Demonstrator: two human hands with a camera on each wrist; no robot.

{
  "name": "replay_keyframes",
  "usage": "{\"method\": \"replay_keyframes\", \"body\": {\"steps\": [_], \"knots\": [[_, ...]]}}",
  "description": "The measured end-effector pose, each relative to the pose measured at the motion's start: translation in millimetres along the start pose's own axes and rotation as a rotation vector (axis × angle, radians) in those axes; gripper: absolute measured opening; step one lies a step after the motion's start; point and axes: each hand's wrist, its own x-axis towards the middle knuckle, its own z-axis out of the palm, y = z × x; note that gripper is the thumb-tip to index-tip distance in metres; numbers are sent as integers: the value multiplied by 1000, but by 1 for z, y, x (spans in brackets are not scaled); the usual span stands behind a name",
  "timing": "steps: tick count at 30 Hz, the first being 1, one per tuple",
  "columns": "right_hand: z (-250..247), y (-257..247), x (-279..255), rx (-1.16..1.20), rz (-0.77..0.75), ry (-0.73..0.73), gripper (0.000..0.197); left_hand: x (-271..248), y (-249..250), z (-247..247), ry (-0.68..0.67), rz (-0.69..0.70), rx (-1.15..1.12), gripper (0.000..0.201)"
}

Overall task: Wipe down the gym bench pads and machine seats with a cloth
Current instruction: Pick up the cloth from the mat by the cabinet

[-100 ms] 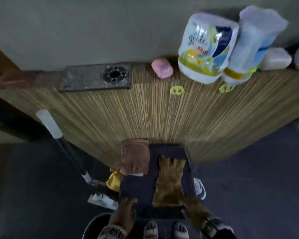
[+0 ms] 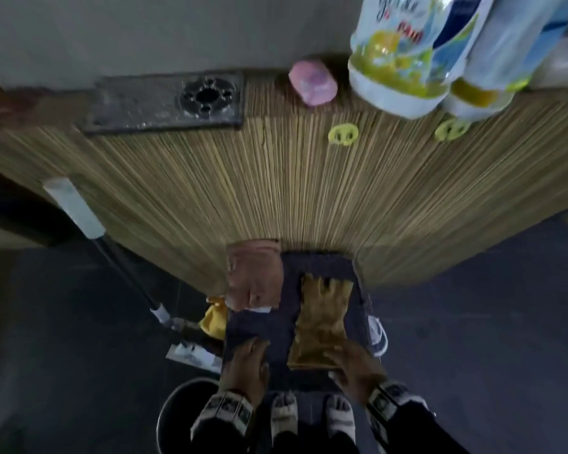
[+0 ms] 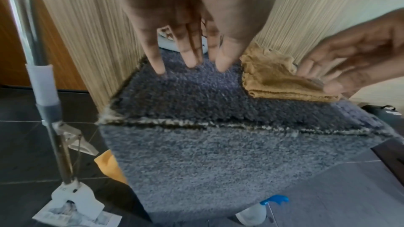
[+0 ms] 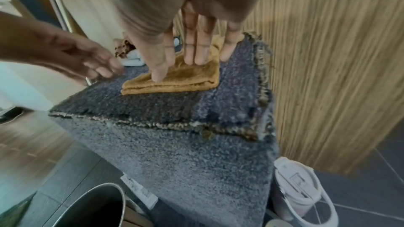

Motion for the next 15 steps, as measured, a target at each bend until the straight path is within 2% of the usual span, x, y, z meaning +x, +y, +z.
{"method": "replay_keyframes", "body": {"steps": [1, 3, 7, 8, 11, 15], "knots": [[-3, -2, 9, -8, 13, 23, 53, 7, 3, 4, 42, 27, -2, 52], [0, -5, 16, -78, -14, -35, 56, 13, 9, 15, 31, 73, 37, 55], [-10, -5, 17, -165, -97, 104, 58, 22, 8, 30, 125, 95, 25, 56], [-10, -4, 17, -128, -108, 98, 55, 23, 8, 33, 158, 110, 18, 57], [-4, 1, 14, -104, -215, 232, 44, 22, 9, 41, 248, 158, 20, 57], [-4, 2, 16, -53, -252, 340, 30, 16, 8, 46, 211, 125, 39, 57]]}}
